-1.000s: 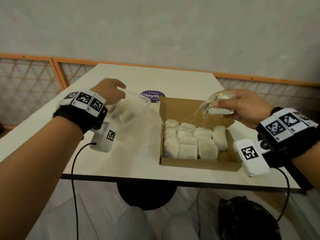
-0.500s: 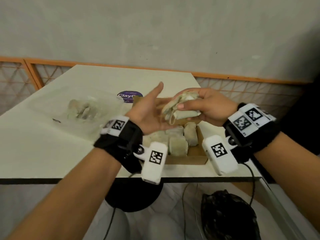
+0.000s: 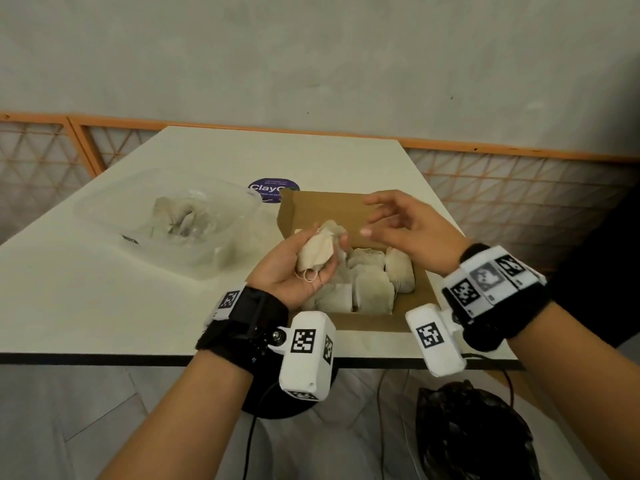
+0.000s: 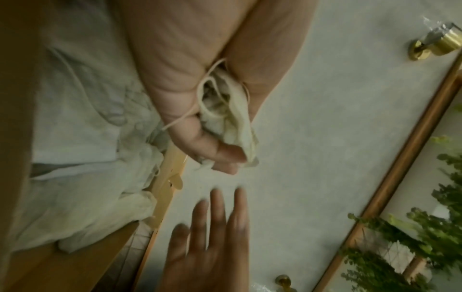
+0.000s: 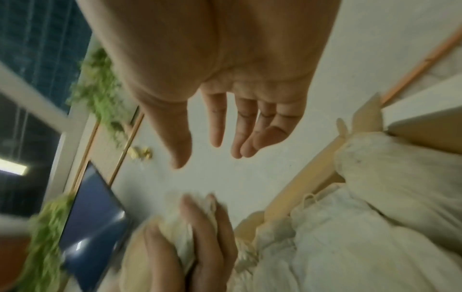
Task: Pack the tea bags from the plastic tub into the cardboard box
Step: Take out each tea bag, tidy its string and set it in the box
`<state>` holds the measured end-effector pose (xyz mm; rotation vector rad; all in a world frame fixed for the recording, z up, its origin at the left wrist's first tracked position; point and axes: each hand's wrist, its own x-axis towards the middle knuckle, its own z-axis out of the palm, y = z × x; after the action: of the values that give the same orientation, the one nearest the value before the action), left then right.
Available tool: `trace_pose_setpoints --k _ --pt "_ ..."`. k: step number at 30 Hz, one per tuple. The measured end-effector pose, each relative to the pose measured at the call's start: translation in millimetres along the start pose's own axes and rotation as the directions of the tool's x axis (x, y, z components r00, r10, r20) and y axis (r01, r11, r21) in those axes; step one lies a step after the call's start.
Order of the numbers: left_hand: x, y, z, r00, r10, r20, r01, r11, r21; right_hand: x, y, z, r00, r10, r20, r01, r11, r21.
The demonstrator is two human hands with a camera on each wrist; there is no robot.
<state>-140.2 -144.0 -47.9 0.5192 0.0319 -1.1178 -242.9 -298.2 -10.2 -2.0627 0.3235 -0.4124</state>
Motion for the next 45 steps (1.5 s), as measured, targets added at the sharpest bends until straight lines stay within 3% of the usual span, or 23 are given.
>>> trace_pose_setpoints --k 4,8,10,13,17,21,27,30,37,45 --pt "1 9 -12 0.993 0.062 0.098 -0.049 0.991 -0.125 -25 30 -14 0.975 0.137 -0.173 -0.082 0.954 0.290" --pt "0 7 -13 0.986 0.107 0.124 -0.087 0.984 -0.153 -40 53 -4 0.961 0.191 -0.201 -0.135 0.955 0.265" --pt "-1 5 -11 0.988 0.105 0.113 -0.092 0.989 -0.113 -37 47 1 0.955 0.170 -0.242 -0.105 0.960 0.260" --pt "-3 2 -7 0.992 0.097 0.082 -0.089 0.992 -0.087 -33 24 19 0.976 0.077 -0.203 -0.026 0.969 0.246" --pt "4 -2 -7 0.993 0.115 0.014 -0.116 0.992 0.050 -30 5 52 0.986 -0.017 -0.168 0.056 0.972 0.229" --pt "7 -5 -5 0.992 0.124 -0.033 -0.118 0.981 0.157 -29 11 70 0.959 -0.002 -0.285 0.093 0.948 0.304" --pt "5 -10 -4 0.994 0.078 0.077 -0.104 0.894 0.436 -26 21 72 0.960 0.024 -0.281 0.058 0.957 0.283" --pt "3 -7 -5 0.988 0.056 0.143 -0.118 0.873 0.473 -25 22 69 0.942 0.058 -0.329 0.062 0.937 0.343" --pt "-3 8 -11 0.985 0.172 -0.012 -0.153 0.904 0.399 -19 27 62 0.923 0.237 -0.304 0.026 0.748 0.663" --pt "1 2 -10 0.979 0.200 -0.048 -0.149 0.849 0.507 -19 28 63 0.908 0.257 -0.332 0.051 0.718 0.694"
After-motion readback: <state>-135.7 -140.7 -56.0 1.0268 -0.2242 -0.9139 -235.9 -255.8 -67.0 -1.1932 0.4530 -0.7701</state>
